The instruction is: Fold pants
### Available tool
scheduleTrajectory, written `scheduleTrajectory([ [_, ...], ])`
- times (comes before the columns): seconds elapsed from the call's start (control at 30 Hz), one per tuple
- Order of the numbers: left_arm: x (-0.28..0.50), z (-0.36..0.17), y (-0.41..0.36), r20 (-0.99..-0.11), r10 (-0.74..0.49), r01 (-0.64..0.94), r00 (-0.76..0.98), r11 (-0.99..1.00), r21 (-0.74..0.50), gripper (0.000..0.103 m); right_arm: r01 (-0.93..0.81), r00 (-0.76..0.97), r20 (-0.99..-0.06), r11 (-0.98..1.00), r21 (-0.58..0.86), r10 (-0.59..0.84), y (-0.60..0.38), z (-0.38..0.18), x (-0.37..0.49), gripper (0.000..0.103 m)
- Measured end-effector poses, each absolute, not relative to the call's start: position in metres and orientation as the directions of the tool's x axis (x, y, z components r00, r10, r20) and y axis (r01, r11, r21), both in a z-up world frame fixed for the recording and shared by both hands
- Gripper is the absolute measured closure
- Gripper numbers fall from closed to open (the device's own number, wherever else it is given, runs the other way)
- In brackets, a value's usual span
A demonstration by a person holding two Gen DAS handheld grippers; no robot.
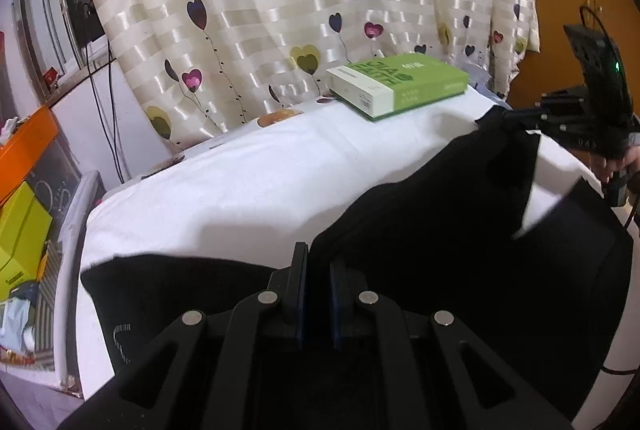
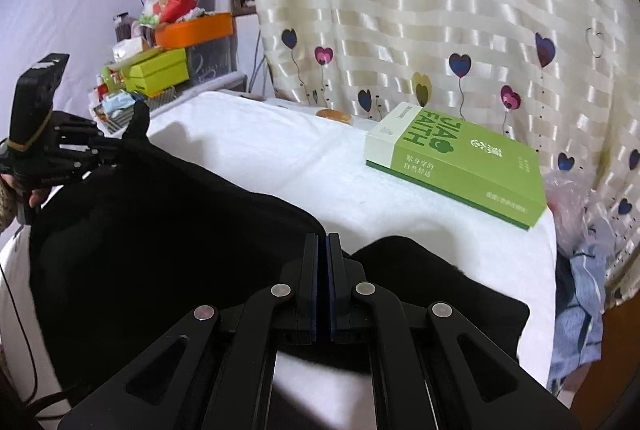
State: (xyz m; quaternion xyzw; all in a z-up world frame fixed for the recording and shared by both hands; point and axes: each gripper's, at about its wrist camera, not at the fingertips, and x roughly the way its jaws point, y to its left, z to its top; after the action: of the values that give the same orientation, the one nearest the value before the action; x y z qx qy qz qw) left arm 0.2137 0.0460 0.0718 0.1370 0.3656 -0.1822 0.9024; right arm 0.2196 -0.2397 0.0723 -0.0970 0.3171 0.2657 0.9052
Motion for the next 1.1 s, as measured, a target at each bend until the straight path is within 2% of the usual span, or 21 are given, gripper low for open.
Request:
scheduleTrajectory([
  [0.67,0.071,0.065,0.045,-0.667,-0.245,0.365,0.704,0.930,0.045,0.092,-0.480,0.705,-0.588,0.877,0.017,0.397,-0.240,0.064,0.067,0.100],
  [1.1,0.006,0.038,0.033,-0.686,-0.219,0.361,0.694,0.930,0.068,0.092,-0.444,0.692,-0.630,0.896,0.013,0.352,-0.241,0.039,0.012,0.100],
])
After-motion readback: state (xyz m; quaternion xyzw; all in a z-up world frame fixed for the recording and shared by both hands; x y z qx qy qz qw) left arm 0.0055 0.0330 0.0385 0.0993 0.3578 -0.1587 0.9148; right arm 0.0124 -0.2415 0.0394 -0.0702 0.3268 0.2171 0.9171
